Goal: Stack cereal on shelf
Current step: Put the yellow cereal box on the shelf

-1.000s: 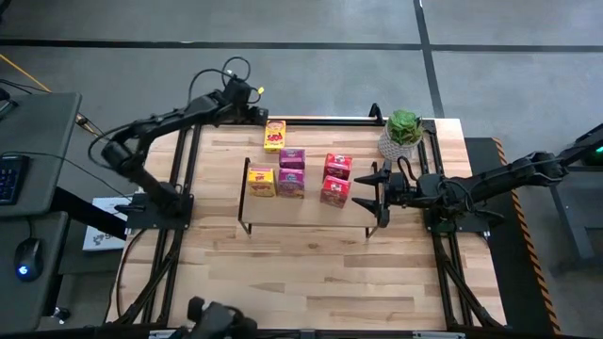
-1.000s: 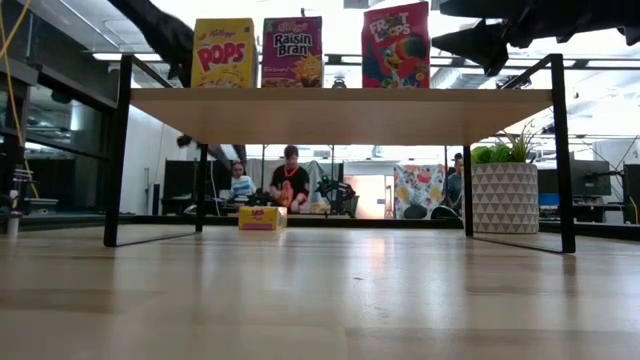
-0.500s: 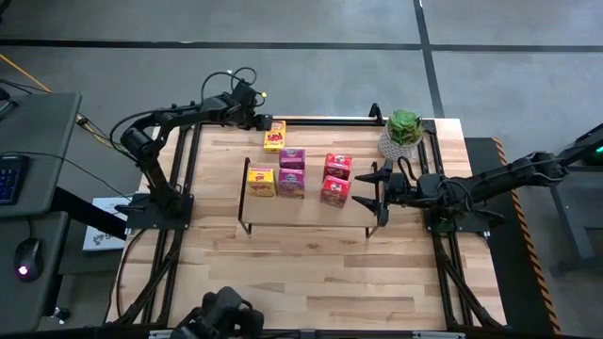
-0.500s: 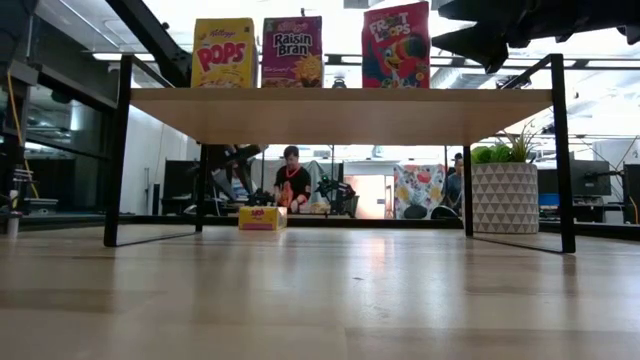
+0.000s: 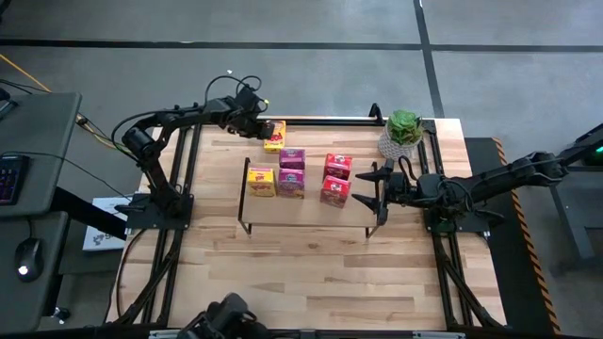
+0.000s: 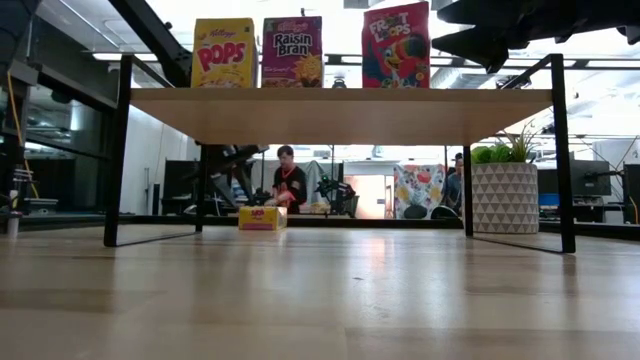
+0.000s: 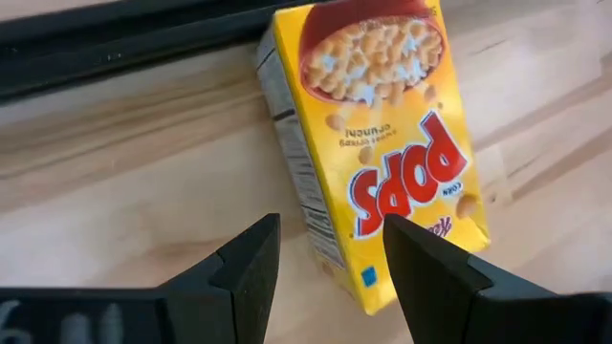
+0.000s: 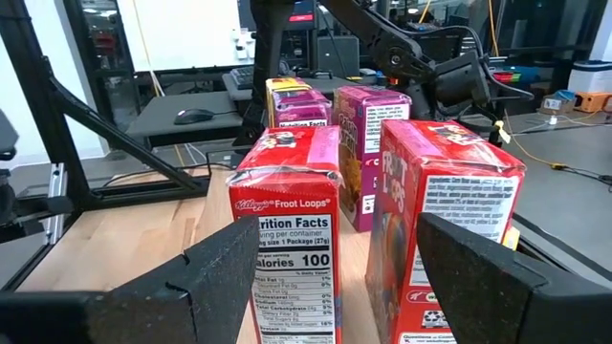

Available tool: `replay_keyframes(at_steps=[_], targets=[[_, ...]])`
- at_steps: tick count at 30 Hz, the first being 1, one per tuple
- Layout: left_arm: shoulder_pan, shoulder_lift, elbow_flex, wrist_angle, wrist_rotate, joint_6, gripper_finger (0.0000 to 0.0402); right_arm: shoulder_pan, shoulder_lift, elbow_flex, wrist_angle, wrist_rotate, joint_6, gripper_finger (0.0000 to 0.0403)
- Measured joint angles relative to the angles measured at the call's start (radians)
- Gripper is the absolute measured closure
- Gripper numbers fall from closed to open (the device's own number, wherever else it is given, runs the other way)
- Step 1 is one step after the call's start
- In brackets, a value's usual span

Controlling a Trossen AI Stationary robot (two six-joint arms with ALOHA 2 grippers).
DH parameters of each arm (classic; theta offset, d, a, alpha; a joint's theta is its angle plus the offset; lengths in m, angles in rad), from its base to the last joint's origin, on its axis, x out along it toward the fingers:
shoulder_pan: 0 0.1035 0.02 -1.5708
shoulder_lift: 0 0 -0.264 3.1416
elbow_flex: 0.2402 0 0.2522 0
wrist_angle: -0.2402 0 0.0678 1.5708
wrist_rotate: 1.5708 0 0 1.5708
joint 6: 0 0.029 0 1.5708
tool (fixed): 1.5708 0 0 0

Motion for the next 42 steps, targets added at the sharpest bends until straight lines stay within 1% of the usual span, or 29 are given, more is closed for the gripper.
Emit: replay_keyframes(at_steps=[5, 13, 16, 18, 20, 23, 26, 28, 31, 35, 42], targets=[[-0.029, 0.015, 0.001, 0.03, -0.04, -0.002, 0.0225, 0.0, 0.0, 0.0, 0.0, 0.0, 0.0, 0.0128], [-0.045, 0.07, 0.002, 0.046, -0.04, 0.009, 0.0225, 0.0, 0.0, 0.0, 0.0, 0.0, 0.0, 0.0128], [-0.045, 0.071, 0.003, 0.045, -0.041, 0.016, 0.0232, 0.0, 0.0, 0.0, 0.0, 0.001, 0.0, 0.0128], [-0.045, 0.07, 0.003, 0.046, -0.042, 0.016, 0.0246, 0.0, 0.0, 0.0, 0.0, 0.002, 0.0, 0.0128], [-0.045, 0.064, 0.002, 0.044, -0.044, 0.017, 0.0268, 0.0, 0.0, 0.0, 0.0, 0.002, 0.0, 0.0128], [-0.044, 0.052, 0.0, 0.041, -0.051, 0.017, 0.0315, 0.0, 0.0, 0.0, 0.0, 0.002, 0.0, 0.0128], [-0.044, 0.034, -0.001, 0.037, -0.058, 0.017, 0.0373, 0.0, 0.0, 0.0, 0.0, 0.002, 0.0, 0.0128], [-0.044, 0.019, -0.001, 0.037, -0.061, 0.019, 0.0393, 0.0, 0.0, 0.0, 0.0, 0.002, 0.0, 0.0128], [-0.044, 0.0, -0.001, 0.036, -0.064, 0.025, 0.039, 0.0, 0.0, 0.0, 0.0, 0.002, 0.0, 0.0128], [-0.043, -0.046, -0.001, 0.031, -0.064, 0.03, 0.0398, 0.0, 0.0, 0.0, 0.0, 0.0, 0.0, 0.0128], [-0.035, -0.195, -0.001, 0.007, -0.061, 0.042, 0.04, 0.0, 0.0, 0.0, 0.0, -0.001, 0.0, 0.0128]])
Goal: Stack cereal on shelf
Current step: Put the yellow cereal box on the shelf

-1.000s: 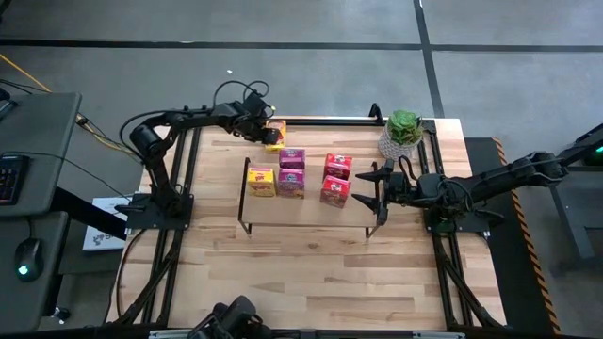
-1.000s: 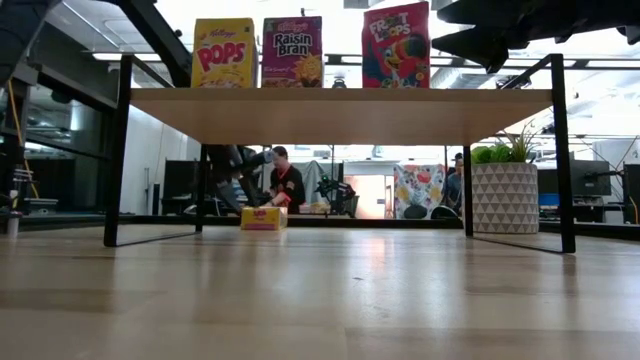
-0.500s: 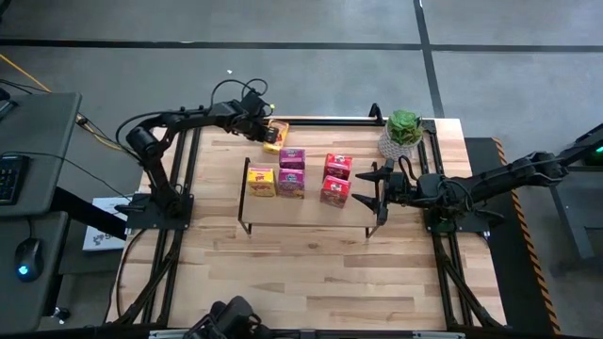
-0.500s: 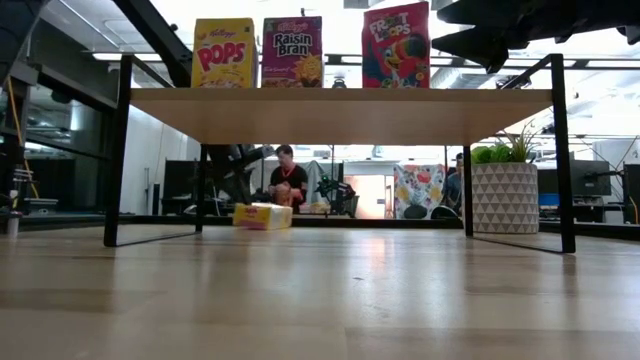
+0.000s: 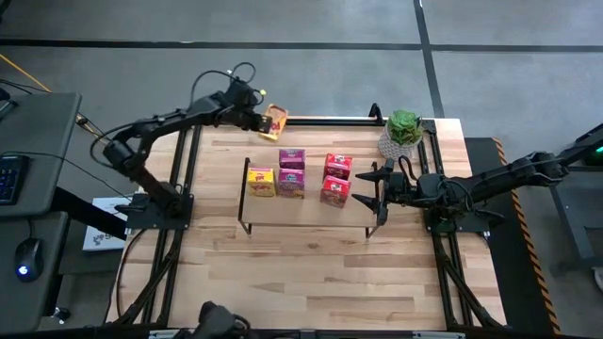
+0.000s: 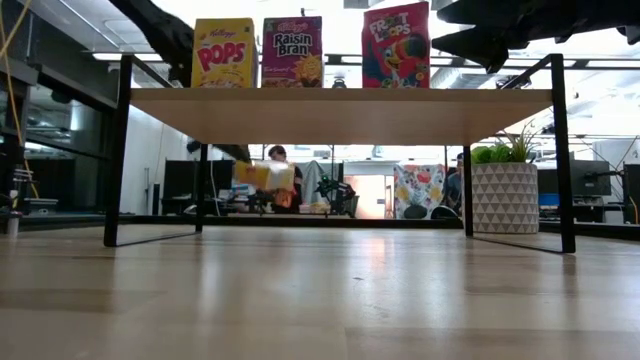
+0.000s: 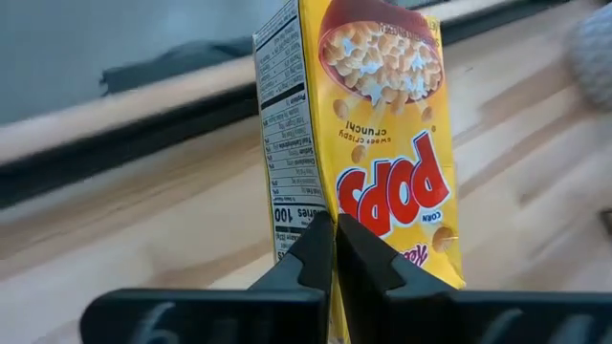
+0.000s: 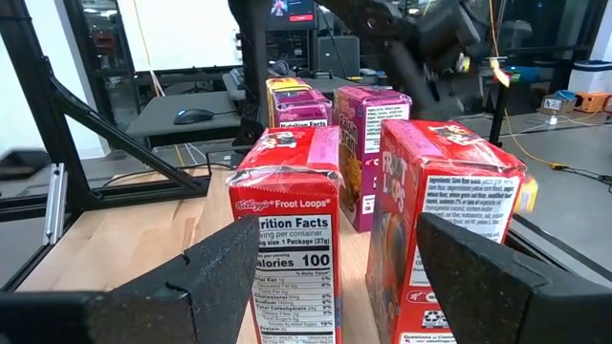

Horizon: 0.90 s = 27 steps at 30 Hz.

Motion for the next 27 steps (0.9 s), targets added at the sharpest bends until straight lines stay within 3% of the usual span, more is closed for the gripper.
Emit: replay_keyframes(at_steps=[6, 15, 27], targets=[[0.0, -0.162, 0.0, -0.003, -0.01, 0.013, 0.0401, 0.0, 0.0, 0.0, 0.0, 0.0, 0.001, 0.0128], [-0.032, -0.425, 0.0, 0.015, -0.173, 0.086, 0.0401, 0.0, 0.0, 0.0, 0.0, 0.0, 0.002, 0.0128], [-0.229, -0.65, 0.0, 0.064, -0.218, 0.125, 0.0402, 0.0, 0.0, 0.0, 0.011, 0.001, 0.001, 0.0128]])
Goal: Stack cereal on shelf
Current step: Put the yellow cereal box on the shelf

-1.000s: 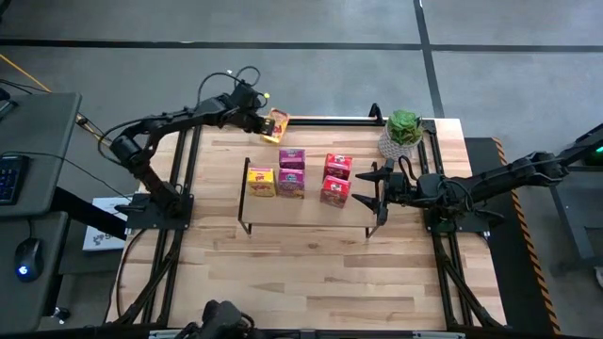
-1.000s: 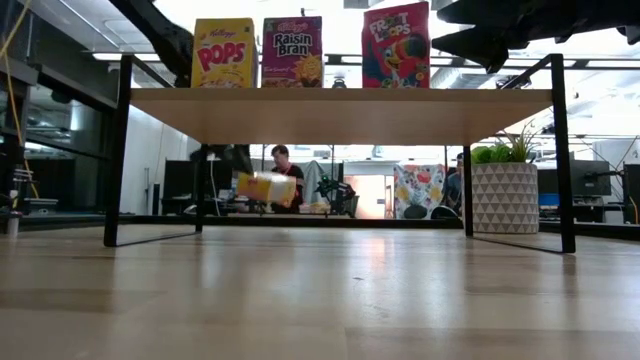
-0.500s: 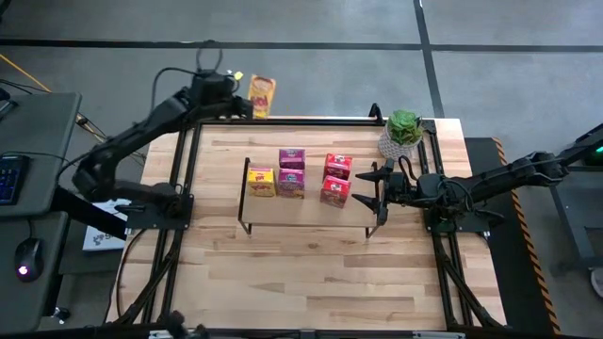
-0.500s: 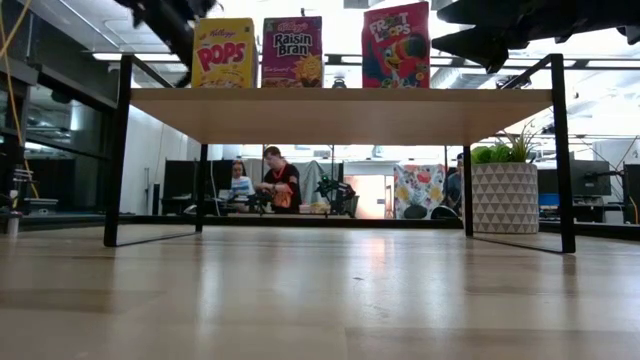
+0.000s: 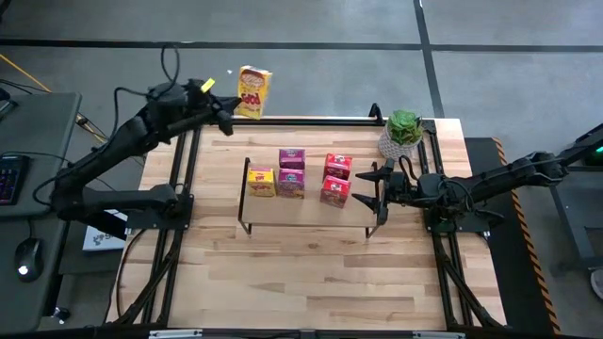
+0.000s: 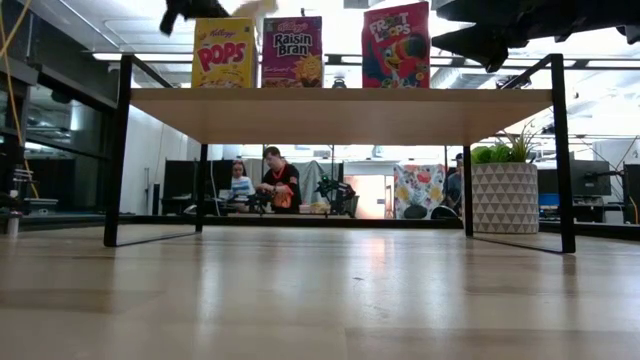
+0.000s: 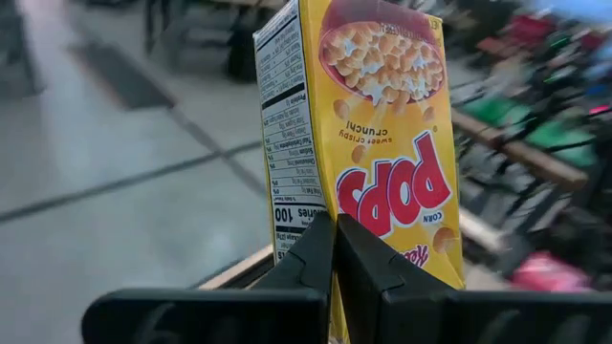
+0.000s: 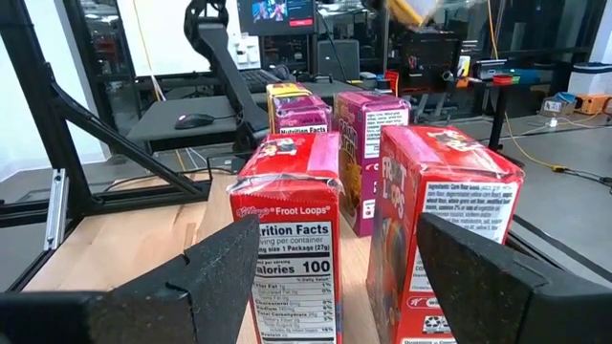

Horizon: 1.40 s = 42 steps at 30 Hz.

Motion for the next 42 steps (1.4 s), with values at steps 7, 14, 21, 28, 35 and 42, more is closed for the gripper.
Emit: replay_keyframes(at_steps=[7, 14, 21, 28, 35, 42], targets=[[-0.198, -0.049, 0.001, 0.115, -0.009, 0.017, 0.0401, 0.0, 0.0, 0.0, 0.008, 0.001, -0.001, 0.0128], [-0.472, -0.007, 0.001, 0.154, -0.068, 0.063, 0.0401, 0.0, 0.0, 0.0, 0.02, 0.003, -0.001, 0.0128], [-0.775, 0.09, 0.004, 0.183, -0.195, 0.147, 0.0401, 0.0, 0.0, 0.0, 0.054, 0.002, -0.001, 0.0128], [-1.06, 0.25, 0.121, 0.111, -0.348, 0.318, 0.0401, 0.001, 0.0, 0.0, 0.157, -0.024, -0.001, 0.0128], [-1.258, 0.472, 0.274, -0.26, -0.591, 0.402, 0.0401, 0.001, 0.0, 0.001, 0.177, -0.113, -0.002, 0.0128], [-1.361, 0.679, 0.383, -0.436, -0.599, 0.402, 0.0401, 0.001, 0.0, 0.001, 0.176, -0.117, -0.002, 0.0128]])
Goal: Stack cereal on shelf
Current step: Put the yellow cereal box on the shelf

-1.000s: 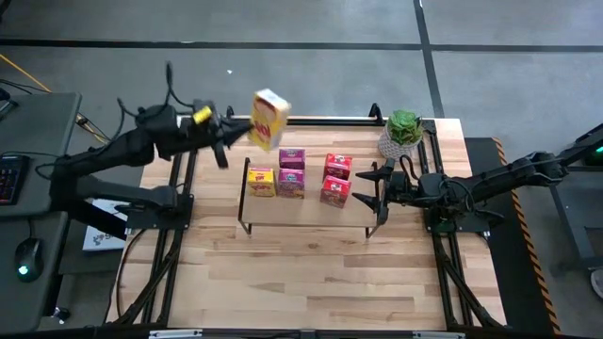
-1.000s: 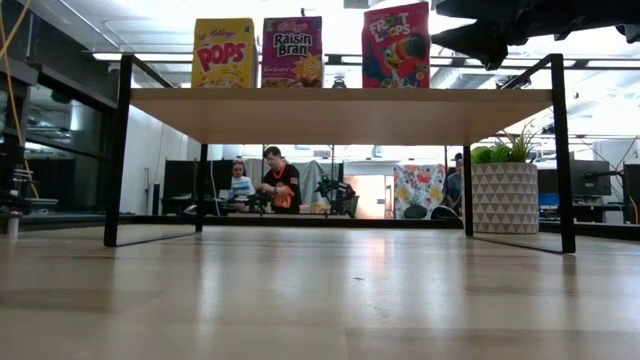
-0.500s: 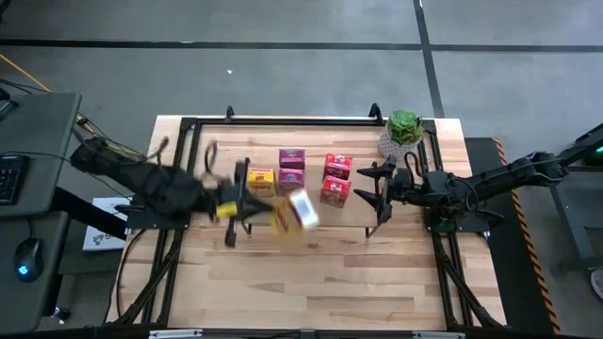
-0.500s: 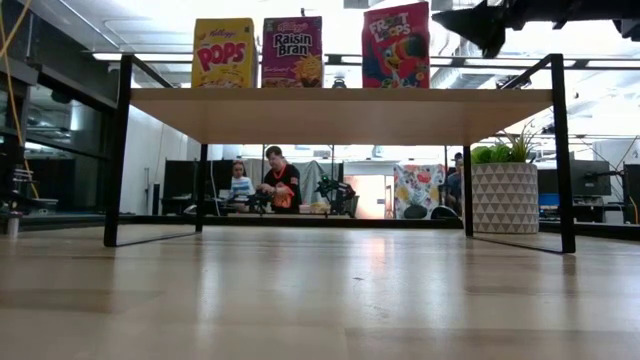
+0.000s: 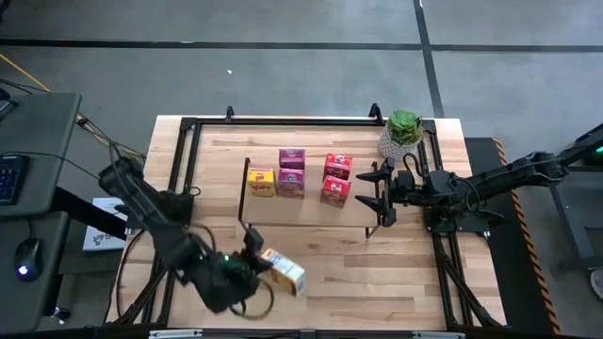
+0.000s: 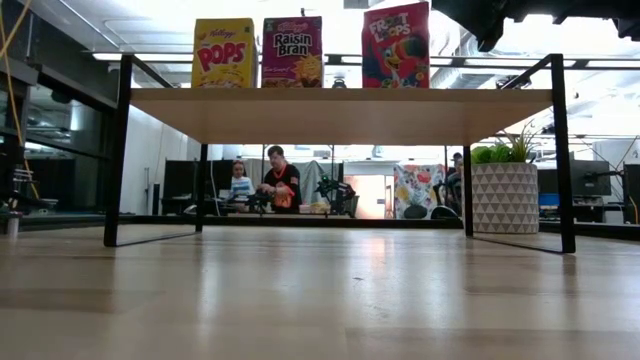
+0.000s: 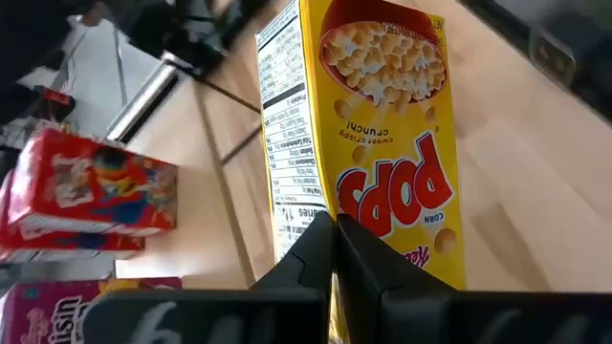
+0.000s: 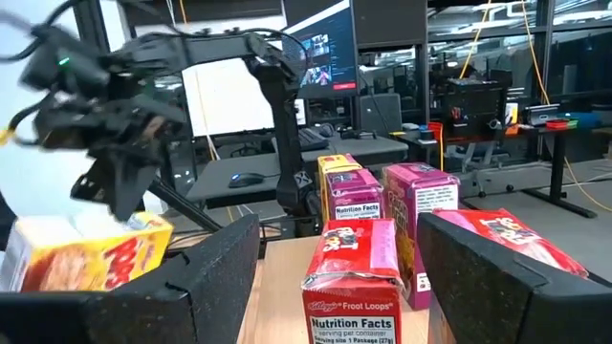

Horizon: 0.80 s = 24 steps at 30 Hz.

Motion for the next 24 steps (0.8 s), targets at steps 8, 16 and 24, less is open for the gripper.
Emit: replay_keyframes(at_steps=[8, 16, 24], targets=[[-0.031, 0.227, 0.272, -0.474, -0.061, -0.088, 0.0401, 0.0, 0.0, 0.0, -0.007, 0.0, 0.0, 0.0128], [-0.014, 0.391, 0.404, -0.727, -0.02, -0.12, 0.0401, 0.0, 0.0, 0.0, -0.025, -0.004, 0.003, 0.0128], [-0.02, 0.469, 0.395, -0.743, -0.01, -0.014, 0.0401, 0.0, 0.0, 0.0, -0.046, -0.004, 0.008, 0.0128]])
